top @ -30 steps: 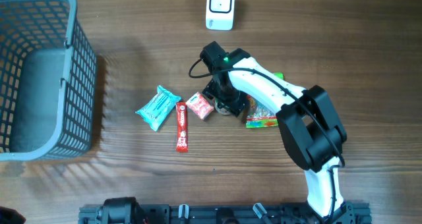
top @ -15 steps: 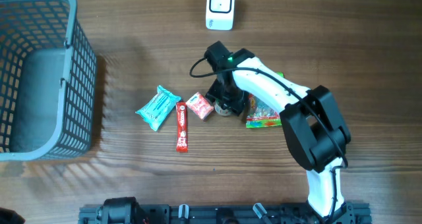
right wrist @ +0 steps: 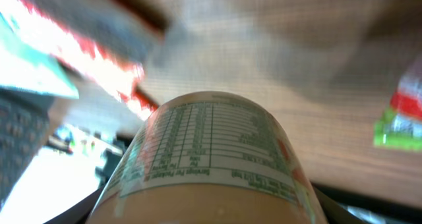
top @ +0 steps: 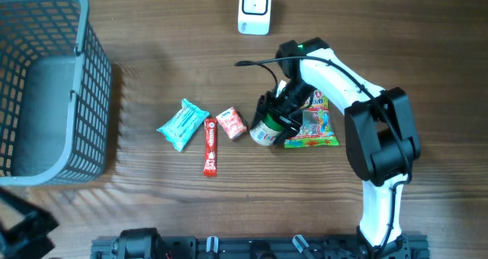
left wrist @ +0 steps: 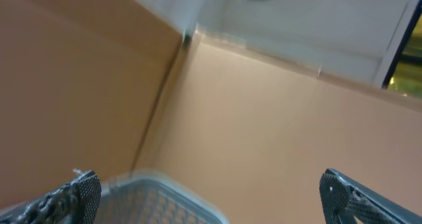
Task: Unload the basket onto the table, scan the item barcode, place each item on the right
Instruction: 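Lower the right gripper over the green-lidded jar and grasp it, then lift the jar with the right gripper and hold it to the scanner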
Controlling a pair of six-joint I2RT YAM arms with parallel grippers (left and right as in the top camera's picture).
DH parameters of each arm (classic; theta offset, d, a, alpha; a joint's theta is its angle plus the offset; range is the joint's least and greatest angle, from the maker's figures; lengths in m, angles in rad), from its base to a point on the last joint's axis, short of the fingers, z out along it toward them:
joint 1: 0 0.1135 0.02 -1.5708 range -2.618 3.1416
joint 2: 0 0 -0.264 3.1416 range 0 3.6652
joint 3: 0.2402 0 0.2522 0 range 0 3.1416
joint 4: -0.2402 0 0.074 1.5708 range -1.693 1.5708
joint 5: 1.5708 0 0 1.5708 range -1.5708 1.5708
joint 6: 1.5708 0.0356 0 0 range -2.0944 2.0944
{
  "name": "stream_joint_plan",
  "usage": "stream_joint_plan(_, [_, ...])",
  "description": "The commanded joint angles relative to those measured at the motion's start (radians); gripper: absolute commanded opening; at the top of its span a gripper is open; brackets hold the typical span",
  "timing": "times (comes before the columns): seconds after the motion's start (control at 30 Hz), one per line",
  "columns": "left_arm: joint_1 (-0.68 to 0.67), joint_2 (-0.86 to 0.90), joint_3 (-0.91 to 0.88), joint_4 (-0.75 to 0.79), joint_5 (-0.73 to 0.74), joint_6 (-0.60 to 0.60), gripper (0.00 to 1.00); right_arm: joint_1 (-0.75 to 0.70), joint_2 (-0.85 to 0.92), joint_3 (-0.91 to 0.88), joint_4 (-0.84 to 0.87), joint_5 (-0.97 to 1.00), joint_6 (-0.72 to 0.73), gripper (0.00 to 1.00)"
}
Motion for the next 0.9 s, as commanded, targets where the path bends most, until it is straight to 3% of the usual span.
stream_joint_plan(0.0, [-0.001,-0.005,-0.016,-0.072,0.108,-0.161,1.0,-0.009,0.012,0.029,-0.064,-0.093,-0.165,0.54])
stream_joint_plan(0.37, [-0.001,-0.005,-0.281,-0.05,0.181,-0.159,1.0,-0.009,-0.06,0.029,-0.154,-0.092,-0.245,0.54])
stream_joint_plan(0.47, [-0.001,-0.005,-0.401,0.028,0.256,-0.146,1.0,-0.009,-0.127,0.029,-0.164,-0.092,-0.238,0.54])
stream_joint_plan(0.67, [-0.001,-0.004,-0.603,0.107,0.534,0.015,1.0,-0.009,-0.256,0.029,-0.233,-0.093,-0.237,0.54])
stream_joint_plan(0.77, [-0.001,-0.003,-0.66,0.077,0.529,0.013,1.0,-0.008,-0.312,0.029,-0.258,-0.092,-0.23,0.54])
stream_joint_plan(0.87, [-0.001,-0.002,-0.69,-0.027,0.433,0.012,1.0,-0.008,-0.36,0.029,-0.268,-0.092,-0.211,0.54])
